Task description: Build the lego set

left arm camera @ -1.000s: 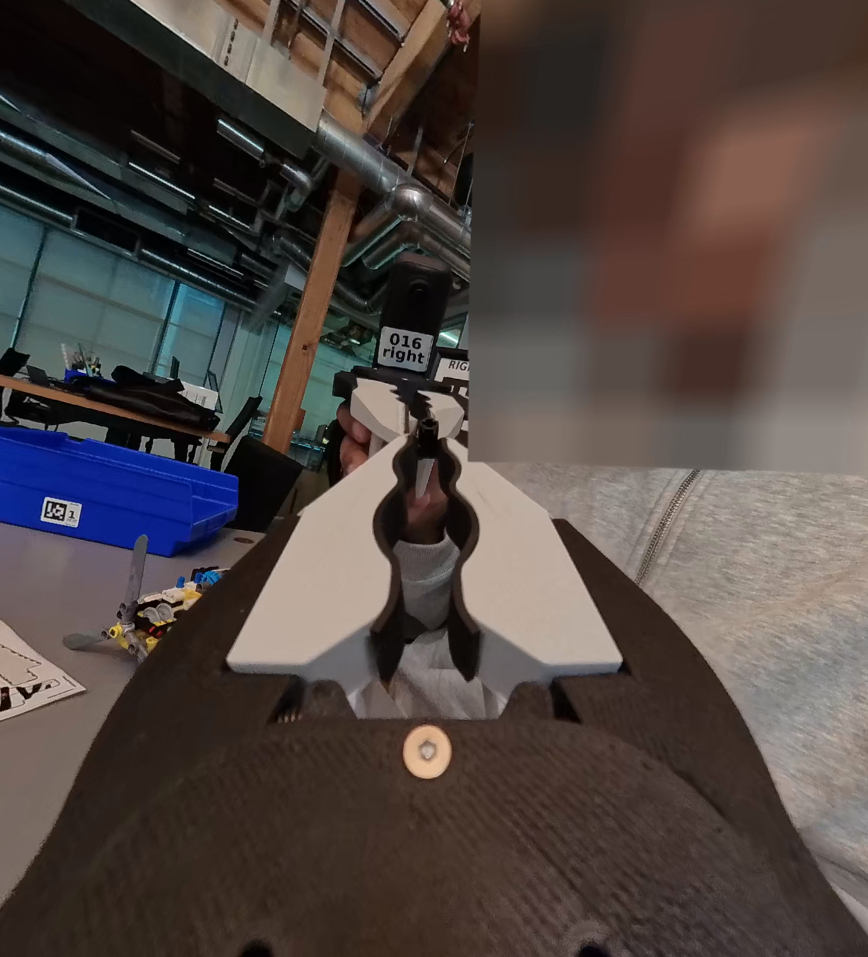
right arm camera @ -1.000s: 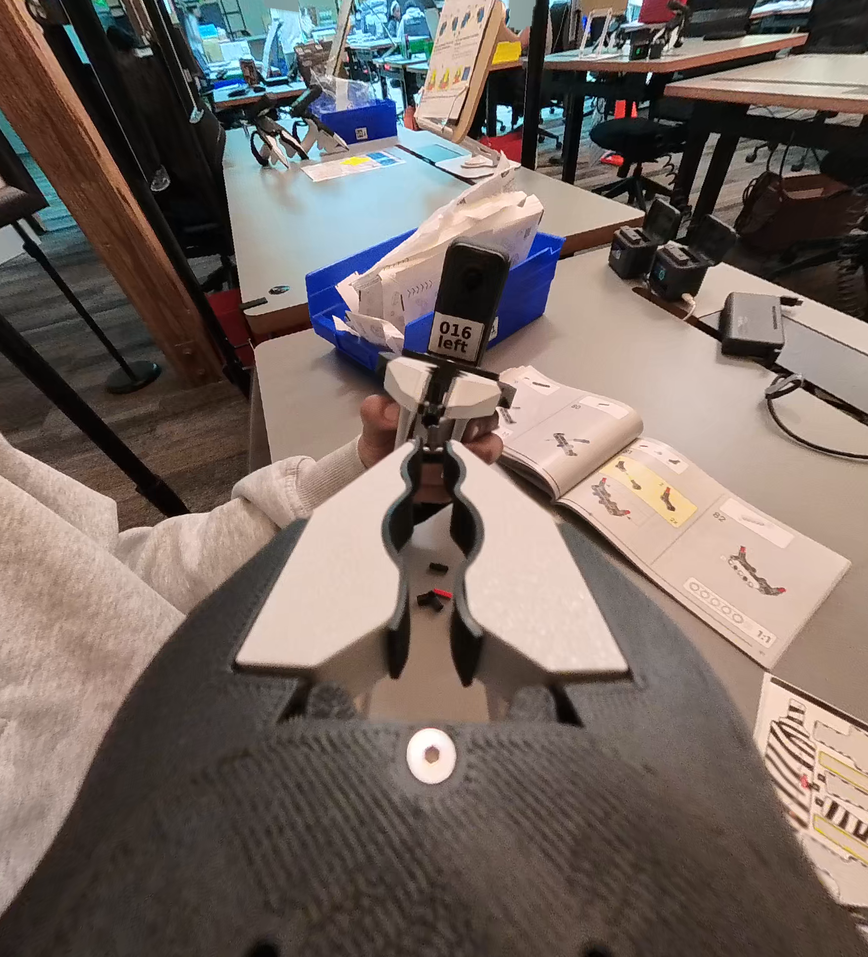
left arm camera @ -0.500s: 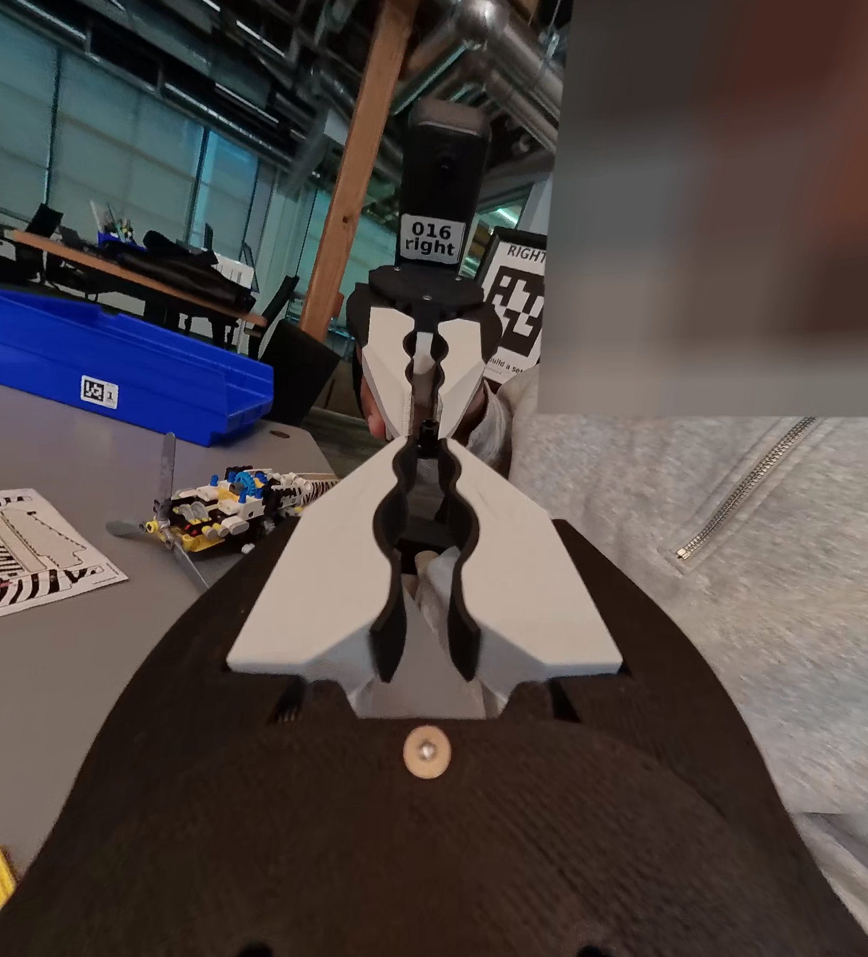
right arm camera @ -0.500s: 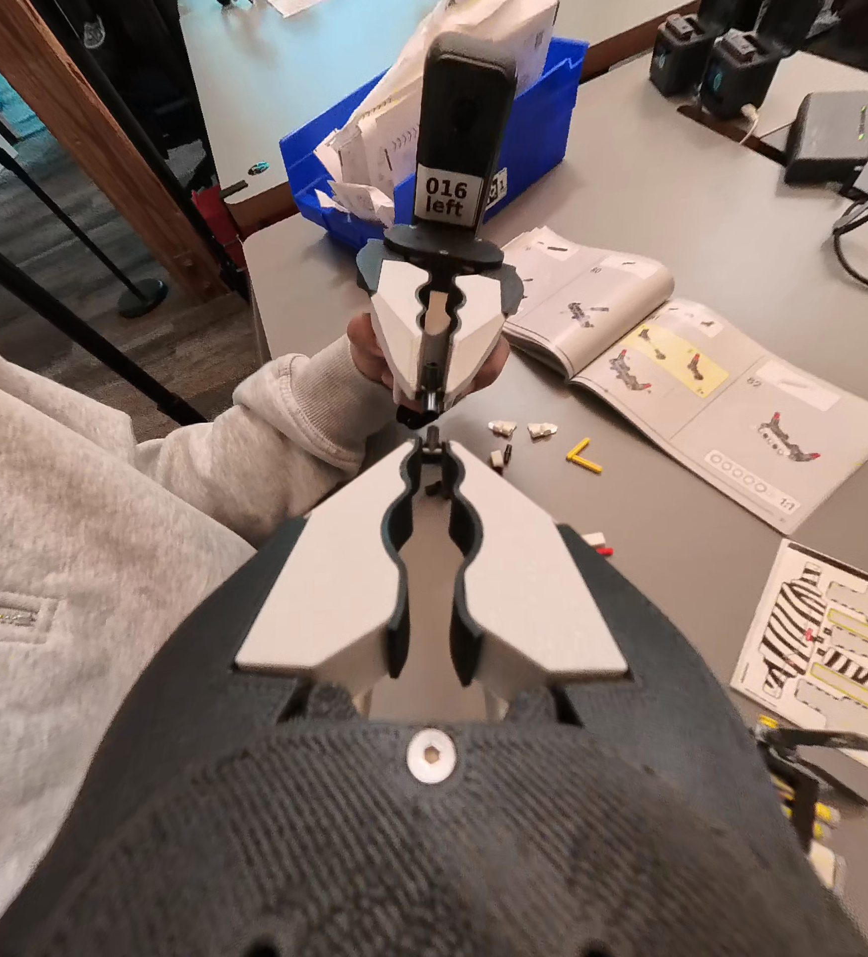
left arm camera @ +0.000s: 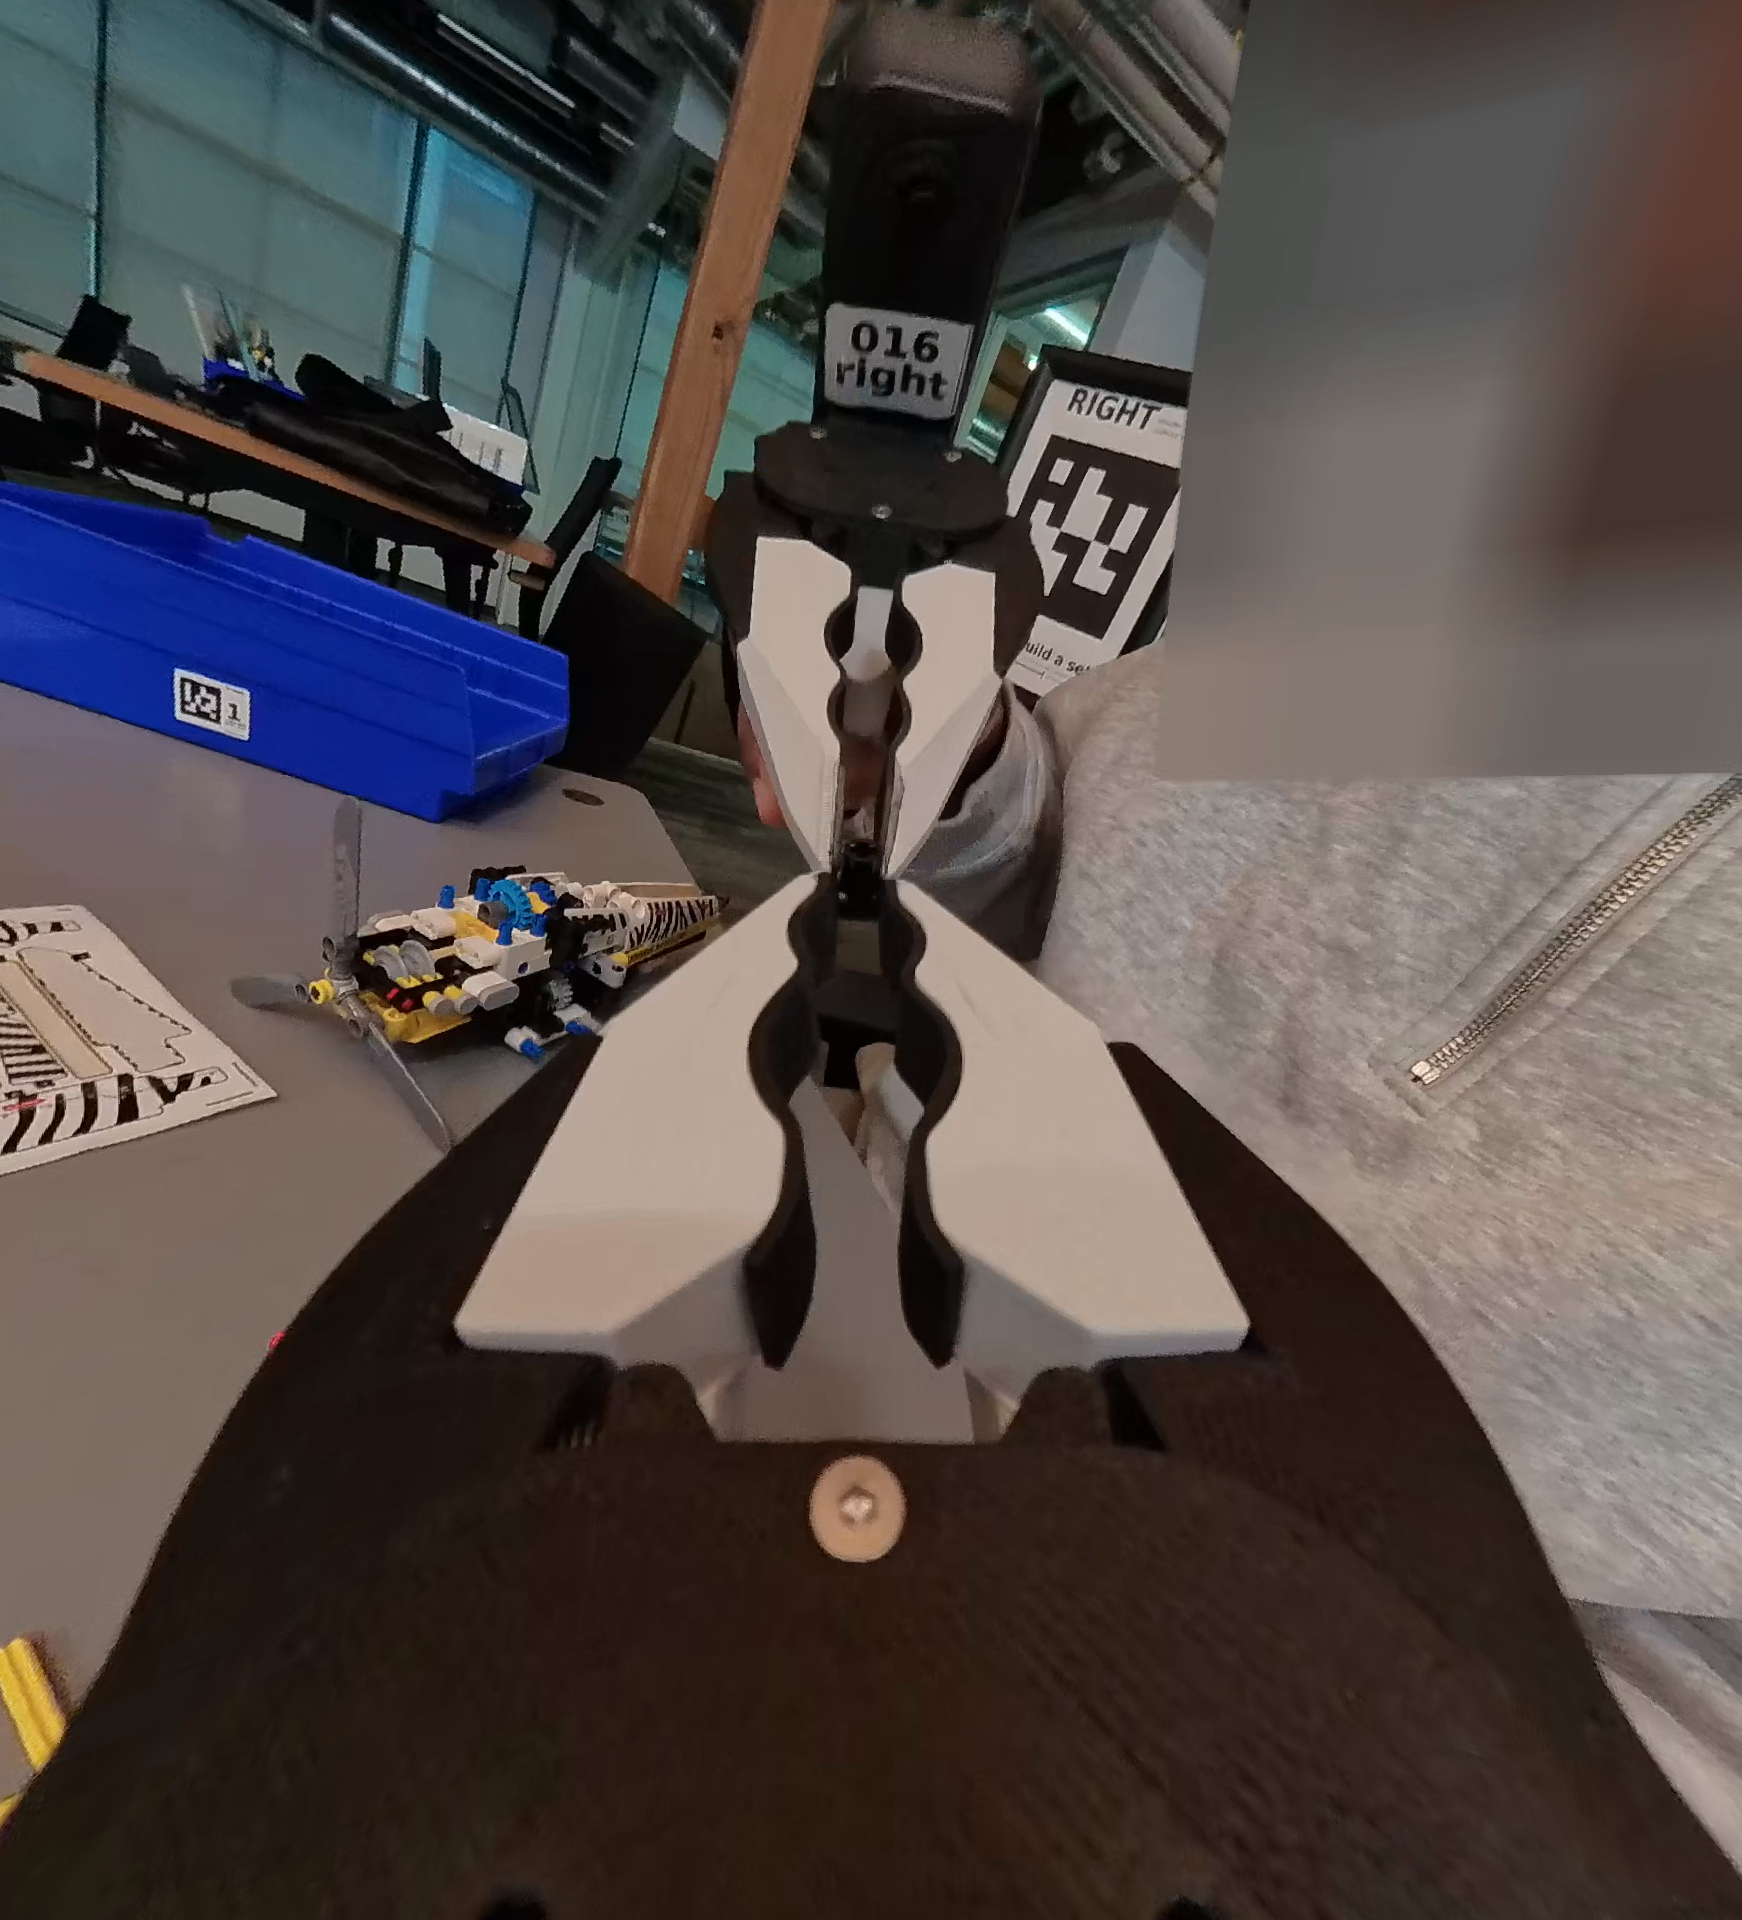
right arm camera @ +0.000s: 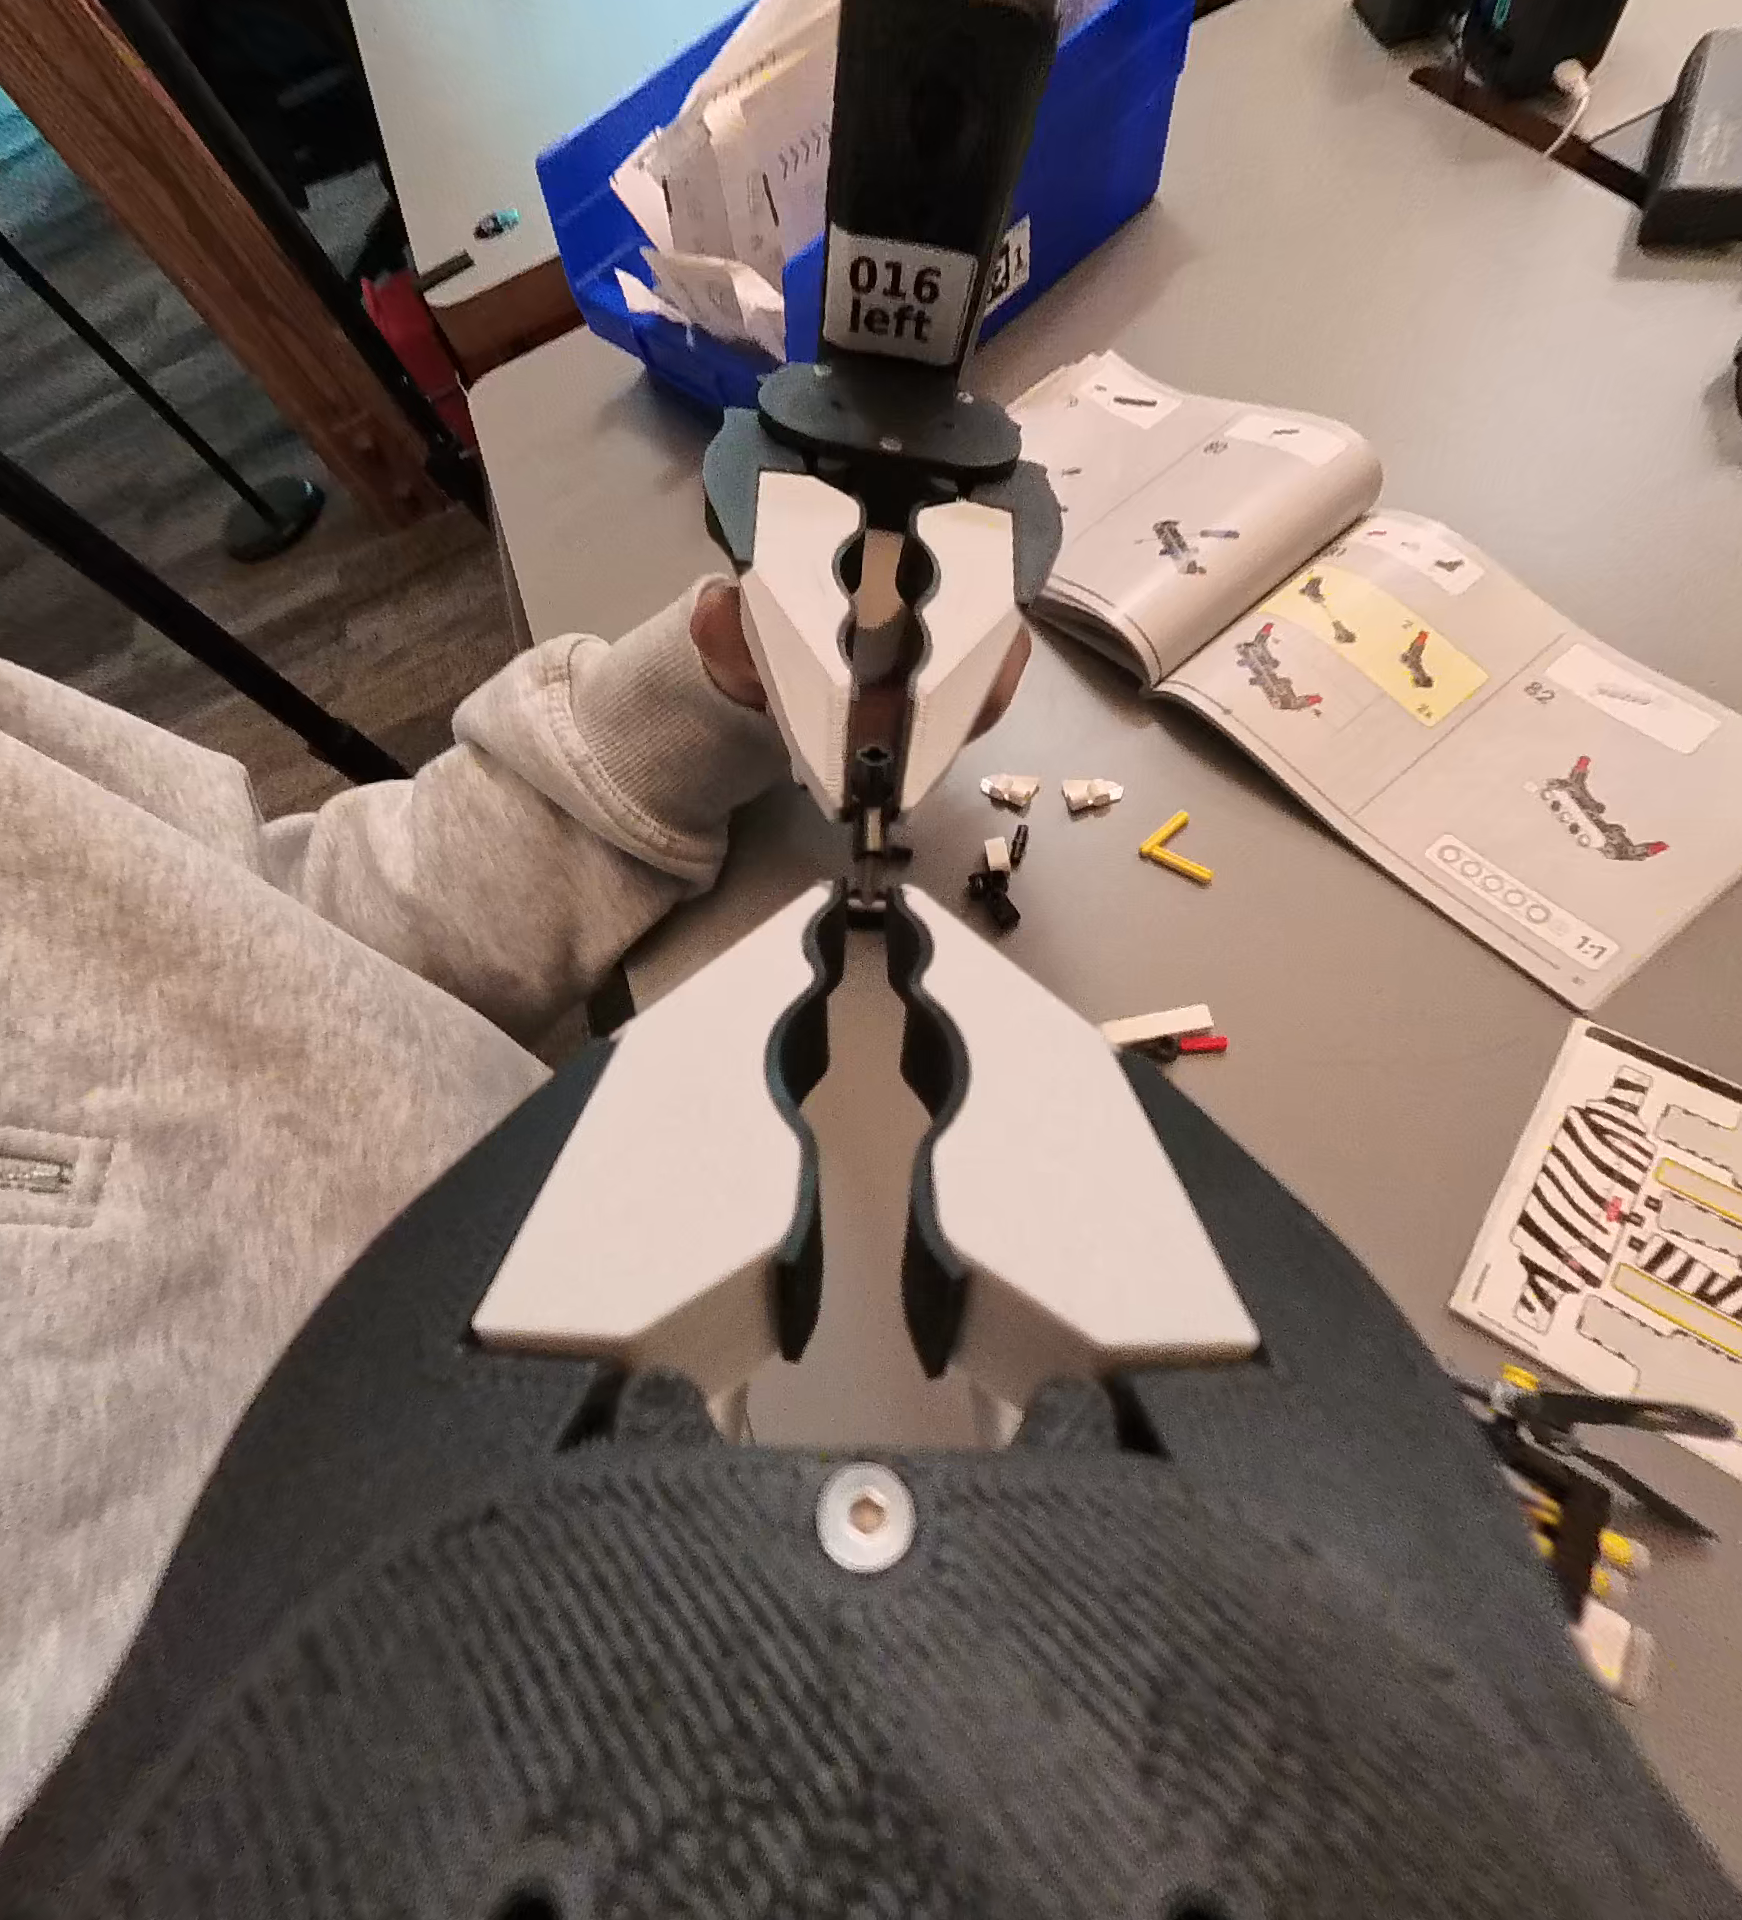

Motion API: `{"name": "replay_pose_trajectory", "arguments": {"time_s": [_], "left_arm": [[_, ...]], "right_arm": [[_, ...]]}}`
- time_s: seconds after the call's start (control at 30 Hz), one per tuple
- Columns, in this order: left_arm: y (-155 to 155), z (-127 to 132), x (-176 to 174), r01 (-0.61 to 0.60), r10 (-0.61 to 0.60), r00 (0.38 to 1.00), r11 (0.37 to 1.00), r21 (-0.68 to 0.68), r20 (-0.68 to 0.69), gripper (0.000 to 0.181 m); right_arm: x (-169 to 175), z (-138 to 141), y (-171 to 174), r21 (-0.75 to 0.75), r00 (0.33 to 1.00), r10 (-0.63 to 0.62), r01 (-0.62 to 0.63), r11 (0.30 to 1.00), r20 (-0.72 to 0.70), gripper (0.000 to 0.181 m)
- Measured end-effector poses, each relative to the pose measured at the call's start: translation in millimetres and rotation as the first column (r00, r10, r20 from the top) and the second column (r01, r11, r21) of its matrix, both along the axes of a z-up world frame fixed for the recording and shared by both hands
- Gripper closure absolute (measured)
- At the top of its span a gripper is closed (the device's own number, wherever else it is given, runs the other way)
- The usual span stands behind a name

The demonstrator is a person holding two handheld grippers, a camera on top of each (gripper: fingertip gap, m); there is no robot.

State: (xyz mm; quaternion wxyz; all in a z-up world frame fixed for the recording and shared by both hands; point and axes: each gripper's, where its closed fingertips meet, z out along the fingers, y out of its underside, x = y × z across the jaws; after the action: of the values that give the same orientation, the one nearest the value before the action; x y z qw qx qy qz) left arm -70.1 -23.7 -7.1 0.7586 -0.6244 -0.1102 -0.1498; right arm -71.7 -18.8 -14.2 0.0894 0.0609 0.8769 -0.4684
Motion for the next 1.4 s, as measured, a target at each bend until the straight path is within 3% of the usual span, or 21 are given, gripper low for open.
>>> {"name": "replay_pose_trajectory", "arguments": {"time_s": [0.2,0.5,0.63,1.0,1.4], "left_arm": [[7,-10,-2,-0.009,0.009,1.0,0.998,-0.064,0.006,0.177],[7,0,6,0.052,-0.052,0.999,0.999,-0.004,0.004,0.177],[6,4,7,0.057,-0.057,0.998,0.998,0.02,0.003,0.177],[-12,23,2,-0.001,0.006,0.999,0.99,0.143,-0.035,0.176],[-11,25,10,0.041,-0.038,0.999,0.989,0.145,-0.026,0.176]], "right_arm": [[-3,-10,6,0.073,1.0,0.023,-0.023,0.997,-0.003,0.176],[6,0,6,-0.03,0.992,0.095,-0.093,0.995,0.077,0.177],[7,3,4,-0.043,0.994,0.107,-0.105,0.993,0.029,0.177],[2,24,-12,-0.247,0.997,-0.007,-0.012,0.969,-0.075,0.177],[9,25,-12,-0.256,0.996,0.07,-0.053,0.965,0.06,0.177]]}}
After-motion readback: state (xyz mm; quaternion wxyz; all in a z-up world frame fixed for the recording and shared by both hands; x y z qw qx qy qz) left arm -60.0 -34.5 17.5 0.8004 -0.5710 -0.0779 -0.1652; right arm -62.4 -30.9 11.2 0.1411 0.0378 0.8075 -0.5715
